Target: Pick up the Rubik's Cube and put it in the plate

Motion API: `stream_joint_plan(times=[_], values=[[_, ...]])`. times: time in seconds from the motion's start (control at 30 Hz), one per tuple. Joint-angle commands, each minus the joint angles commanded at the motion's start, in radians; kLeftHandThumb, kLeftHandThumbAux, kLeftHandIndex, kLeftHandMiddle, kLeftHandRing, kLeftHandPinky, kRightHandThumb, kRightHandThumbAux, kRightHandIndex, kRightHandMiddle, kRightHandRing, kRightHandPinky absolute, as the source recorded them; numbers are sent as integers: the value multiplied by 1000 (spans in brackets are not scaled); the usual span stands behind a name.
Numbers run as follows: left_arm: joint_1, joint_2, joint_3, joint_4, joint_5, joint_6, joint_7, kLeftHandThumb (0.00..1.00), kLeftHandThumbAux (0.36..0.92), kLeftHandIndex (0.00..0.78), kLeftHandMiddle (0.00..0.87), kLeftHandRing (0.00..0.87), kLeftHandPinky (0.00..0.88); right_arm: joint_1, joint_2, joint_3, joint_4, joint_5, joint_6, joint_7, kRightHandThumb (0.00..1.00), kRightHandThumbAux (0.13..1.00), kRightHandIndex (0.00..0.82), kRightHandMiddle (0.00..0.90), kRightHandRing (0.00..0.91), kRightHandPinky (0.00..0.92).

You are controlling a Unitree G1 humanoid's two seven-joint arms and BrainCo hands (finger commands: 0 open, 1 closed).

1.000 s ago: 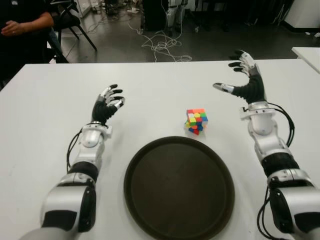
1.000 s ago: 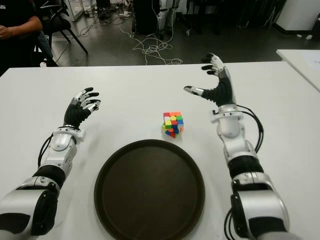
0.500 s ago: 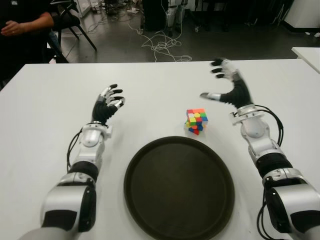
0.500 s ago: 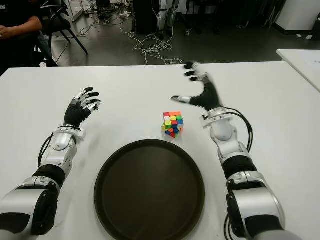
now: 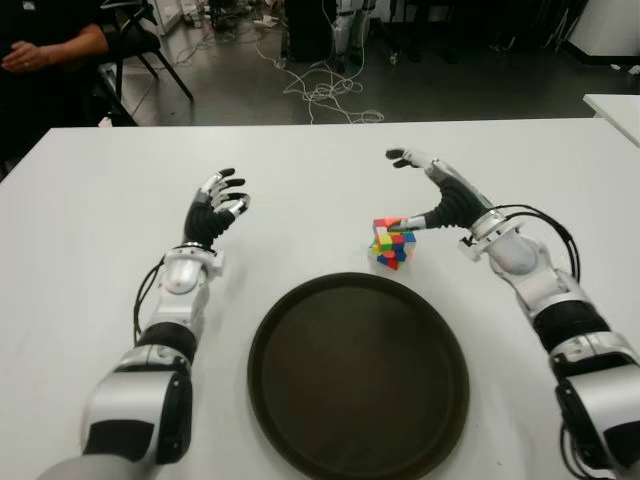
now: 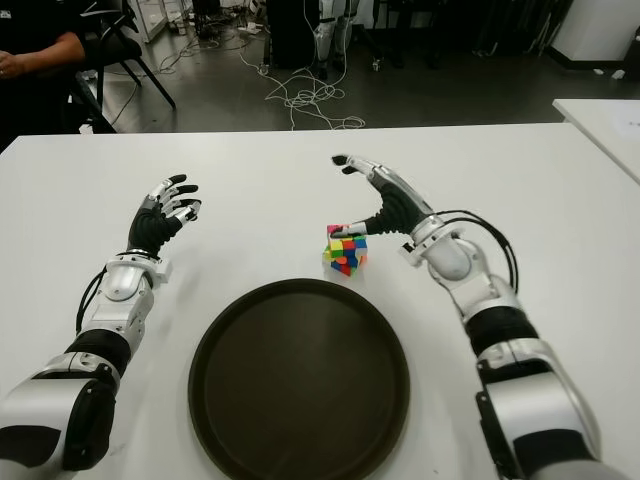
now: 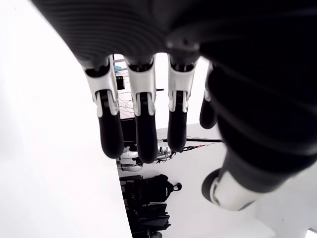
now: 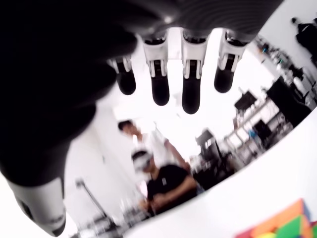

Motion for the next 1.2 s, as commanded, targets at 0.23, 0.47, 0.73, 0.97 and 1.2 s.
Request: stream_joint_plan(times=[0.23,0.47,0.73,0.97,1.2], values=[[0,0,1,-2,-2,0,-3,80,781,183,257,287,356,13,-41,37,-94,-30,61,74,0,721,131,155,176,189],[0,1,0,-2,-2,2,-4,74,778,180,256,287,351,23,-79,67,-167,-57,122,138,0,727,129,164,201,218],[0,2,-3,-1,3,2,-2,41,781,179,251,280,339,33,-101,83,-231,-72,186,192,0,718,112,144,182,185],[0,1,-4,0,4,-1,-2,57,772,177,250,280,339,30,-114,95,-249,-72,204,222,0,721,123,146,178,182],[1,3,-4,-1,3,-1,-7,42,767,178,253,278,323,34,-117,94,-269,-75,234,237,0,719,128,148,180,191]])
